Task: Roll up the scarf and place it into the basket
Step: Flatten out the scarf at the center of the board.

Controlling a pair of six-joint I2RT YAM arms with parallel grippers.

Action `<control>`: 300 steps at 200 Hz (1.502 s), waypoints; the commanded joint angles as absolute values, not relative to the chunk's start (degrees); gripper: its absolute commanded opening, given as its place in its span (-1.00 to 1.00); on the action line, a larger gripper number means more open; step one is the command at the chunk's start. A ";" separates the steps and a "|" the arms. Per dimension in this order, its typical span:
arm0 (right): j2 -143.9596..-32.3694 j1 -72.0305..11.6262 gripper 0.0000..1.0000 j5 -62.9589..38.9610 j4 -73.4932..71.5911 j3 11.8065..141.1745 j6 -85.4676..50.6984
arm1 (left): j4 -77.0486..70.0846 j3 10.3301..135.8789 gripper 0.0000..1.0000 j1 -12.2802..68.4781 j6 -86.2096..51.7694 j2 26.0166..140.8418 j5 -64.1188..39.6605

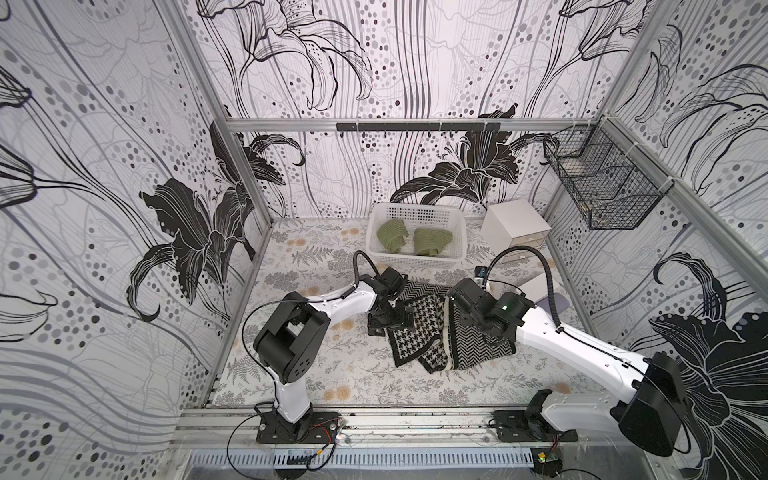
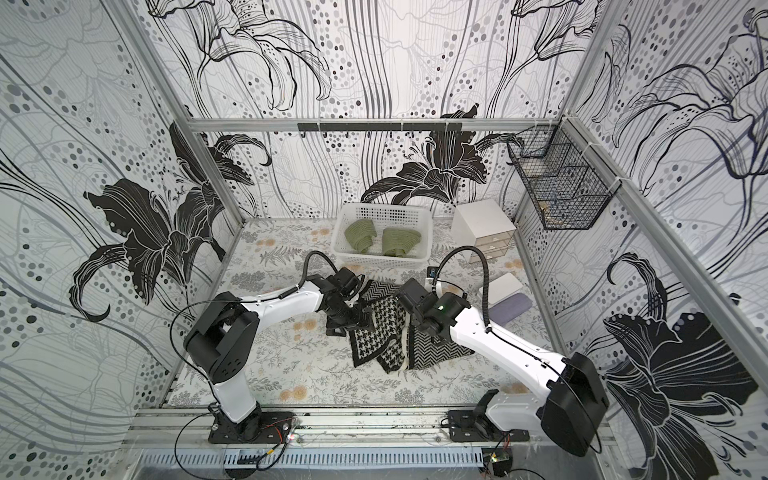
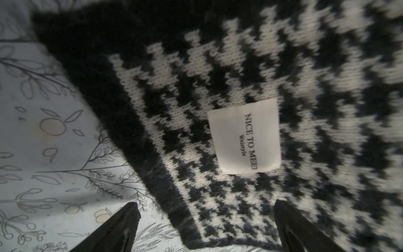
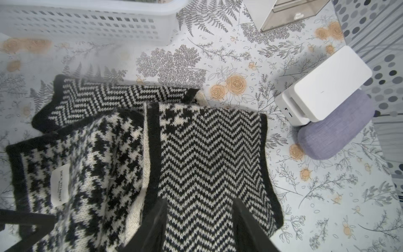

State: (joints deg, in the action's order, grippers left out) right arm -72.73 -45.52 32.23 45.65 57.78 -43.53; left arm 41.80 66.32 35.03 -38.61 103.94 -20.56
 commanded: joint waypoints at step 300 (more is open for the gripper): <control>-77.67 -41.85 0.12 18.14 33.45 52.04 -34.32 | 54.97 61.59 -1.00 3.72 -33.17 76.49 16.21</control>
State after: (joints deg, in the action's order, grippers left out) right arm -75.66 -42.26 22.02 35.62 50.48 -36.77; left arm 51.42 58.94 7.35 -39.88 77.12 12.47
